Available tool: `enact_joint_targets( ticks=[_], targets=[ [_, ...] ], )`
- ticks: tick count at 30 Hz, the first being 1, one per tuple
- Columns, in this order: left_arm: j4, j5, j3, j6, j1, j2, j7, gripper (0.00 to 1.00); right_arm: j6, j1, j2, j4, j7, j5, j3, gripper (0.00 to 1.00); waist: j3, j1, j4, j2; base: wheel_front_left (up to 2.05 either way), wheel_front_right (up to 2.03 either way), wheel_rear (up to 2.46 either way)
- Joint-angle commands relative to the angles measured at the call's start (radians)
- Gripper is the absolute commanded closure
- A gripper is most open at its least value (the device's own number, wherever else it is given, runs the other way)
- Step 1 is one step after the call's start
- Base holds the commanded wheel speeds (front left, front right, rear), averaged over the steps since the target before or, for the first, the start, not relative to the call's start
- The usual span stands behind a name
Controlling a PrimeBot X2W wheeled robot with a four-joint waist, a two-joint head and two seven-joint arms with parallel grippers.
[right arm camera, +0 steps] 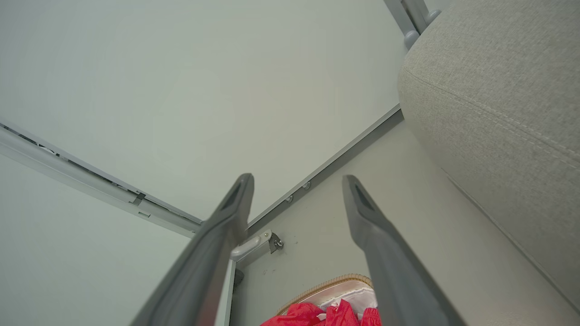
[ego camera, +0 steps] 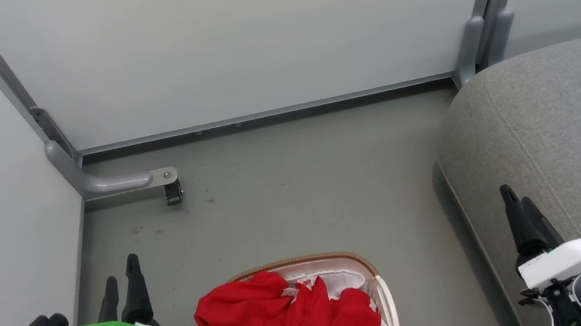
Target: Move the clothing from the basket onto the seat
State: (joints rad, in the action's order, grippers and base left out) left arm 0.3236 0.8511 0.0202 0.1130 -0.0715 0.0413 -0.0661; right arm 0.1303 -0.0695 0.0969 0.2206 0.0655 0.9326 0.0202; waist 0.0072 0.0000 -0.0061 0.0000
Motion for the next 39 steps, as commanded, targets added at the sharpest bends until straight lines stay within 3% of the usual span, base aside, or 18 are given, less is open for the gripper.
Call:
enact_joint_targets(
  ticks=[1,23,39],
  targets=[
    [-0.004,-0.03,-0.003,-0.009,-0.004,0.006,-0.012,0.0,0.0,-0.001,0.012,-0.016,0.012,-0.031,-0.007,0.0,-0.001,0.0,0.0,0.0,0.0,0.0,0.0],
    [0.002,-0.334,-0.044,-0.051,0.005,0.011,-0.079,0.0,0.0,0.002,0.031,-0.011,0.078,-0.336,-0.046,0.0,0.002,0.0,-0.004,0.0,0.0,0.0,0.0],
    [0.019,-0.49,-0.072,-0.073,0.02,0.014,-0.117,0.0,0.0,0.01,0.029,0.024,0.117,-0.523,-0.056,0.0,-0.006,0.0,-0.001,0.0,0.0,0.0,0.0]
  ],
)
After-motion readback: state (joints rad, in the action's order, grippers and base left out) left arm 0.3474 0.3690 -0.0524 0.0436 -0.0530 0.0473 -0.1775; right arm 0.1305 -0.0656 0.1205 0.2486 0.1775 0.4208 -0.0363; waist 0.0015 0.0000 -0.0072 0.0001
